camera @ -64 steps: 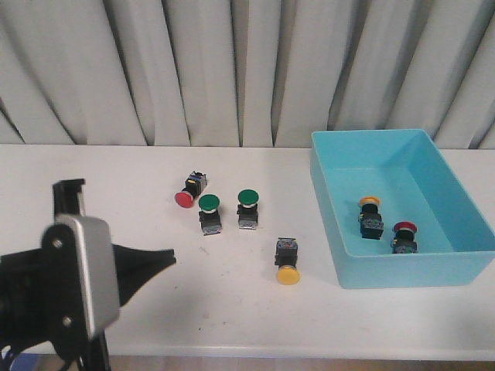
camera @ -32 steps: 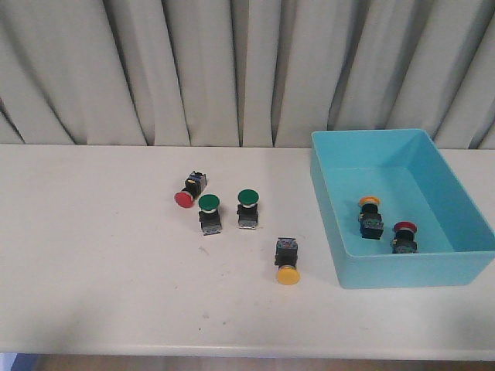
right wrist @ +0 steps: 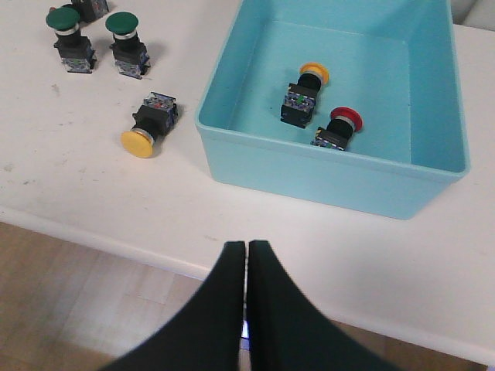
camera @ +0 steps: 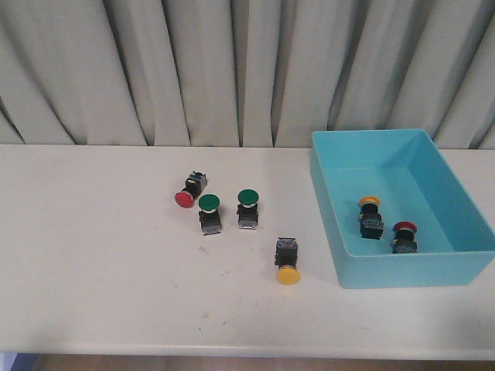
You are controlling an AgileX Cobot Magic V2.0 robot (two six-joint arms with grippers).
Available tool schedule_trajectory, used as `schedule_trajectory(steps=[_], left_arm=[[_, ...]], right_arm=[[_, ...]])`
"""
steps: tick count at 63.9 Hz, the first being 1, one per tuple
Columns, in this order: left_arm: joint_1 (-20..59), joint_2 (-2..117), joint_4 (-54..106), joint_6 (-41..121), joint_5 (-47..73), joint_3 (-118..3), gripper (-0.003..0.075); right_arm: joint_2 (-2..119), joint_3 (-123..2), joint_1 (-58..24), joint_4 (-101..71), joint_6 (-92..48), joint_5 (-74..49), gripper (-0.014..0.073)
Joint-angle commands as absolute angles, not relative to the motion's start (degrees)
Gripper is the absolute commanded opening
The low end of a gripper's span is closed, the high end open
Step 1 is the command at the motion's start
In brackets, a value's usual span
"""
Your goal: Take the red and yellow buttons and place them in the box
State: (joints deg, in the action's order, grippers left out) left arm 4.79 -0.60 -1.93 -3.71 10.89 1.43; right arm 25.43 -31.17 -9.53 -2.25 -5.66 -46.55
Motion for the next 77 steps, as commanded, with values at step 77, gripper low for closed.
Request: schedule_trajectory(steps=[77], left_arm=[[4.3, -1.5, -0.7, 0.5, 0.0, 4.3, -0.0007]], right_arm=[[25.8, -32.5, -9.4, -2.0, -6.4, -43.3, -0.0006]])
